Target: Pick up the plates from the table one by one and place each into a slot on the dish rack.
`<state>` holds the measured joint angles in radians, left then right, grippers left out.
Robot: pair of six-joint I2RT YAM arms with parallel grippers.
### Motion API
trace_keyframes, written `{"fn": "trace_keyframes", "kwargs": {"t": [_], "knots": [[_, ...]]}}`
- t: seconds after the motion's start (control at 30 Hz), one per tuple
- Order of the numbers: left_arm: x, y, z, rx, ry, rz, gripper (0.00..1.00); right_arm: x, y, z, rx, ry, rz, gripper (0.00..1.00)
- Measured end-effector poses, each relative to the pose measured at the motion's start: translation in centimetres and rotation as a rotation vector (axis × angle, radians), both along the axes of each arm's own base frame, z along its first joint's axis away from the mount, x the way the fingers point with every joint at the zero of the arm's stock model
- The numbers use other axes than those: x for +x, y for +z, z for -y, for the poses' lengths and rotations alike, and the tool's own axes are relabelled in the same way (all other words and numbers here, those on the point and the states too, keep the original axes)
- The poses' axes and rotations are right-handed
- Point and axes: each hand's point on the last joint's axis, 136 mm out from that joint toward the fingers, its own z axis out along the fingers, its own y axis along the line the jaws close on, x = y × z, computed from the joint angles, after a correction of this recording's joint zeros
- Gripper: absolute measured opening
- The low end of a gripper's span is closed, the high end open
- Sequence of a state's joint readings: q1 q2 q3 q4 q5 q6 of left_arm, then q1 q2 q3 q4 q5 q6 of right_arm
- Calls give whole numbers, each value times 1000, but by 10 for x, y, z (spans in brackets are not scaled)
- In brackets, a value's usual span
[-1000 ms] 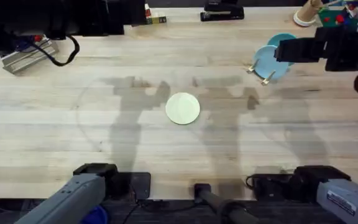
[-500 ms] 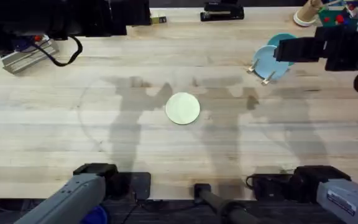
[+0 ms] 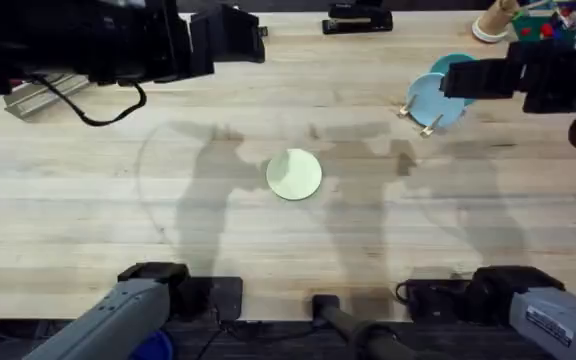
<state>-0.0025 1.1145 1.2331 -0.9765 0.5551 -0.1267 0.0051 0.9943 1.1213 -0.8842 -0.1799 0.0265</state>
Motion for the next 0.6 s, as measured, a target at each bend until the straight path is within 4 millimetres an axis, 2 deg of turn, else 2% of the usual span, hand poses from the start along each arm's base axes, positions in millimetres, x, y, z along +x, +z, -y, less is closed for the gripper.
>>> {"fn": "trace_keyframes", "kwargs": {"t": [0.17,0.2,0.33,0.57,0.6], "knots": [[-2,2,5,-54,13,-31,989,2,2,0,0,0,10,995],[-3,2,5,-63,16,-38,949,2,2,0,0,0,10,995],[-4,3,7,-101,38,-67,675,2,2,0,0,0,11,995],[-5,3,8,-154,95,-123,95,2,2,0,0,0,11,995],[-4,2,8,-157,98,-128,57,2,2,0,0,0,11,995]]}}
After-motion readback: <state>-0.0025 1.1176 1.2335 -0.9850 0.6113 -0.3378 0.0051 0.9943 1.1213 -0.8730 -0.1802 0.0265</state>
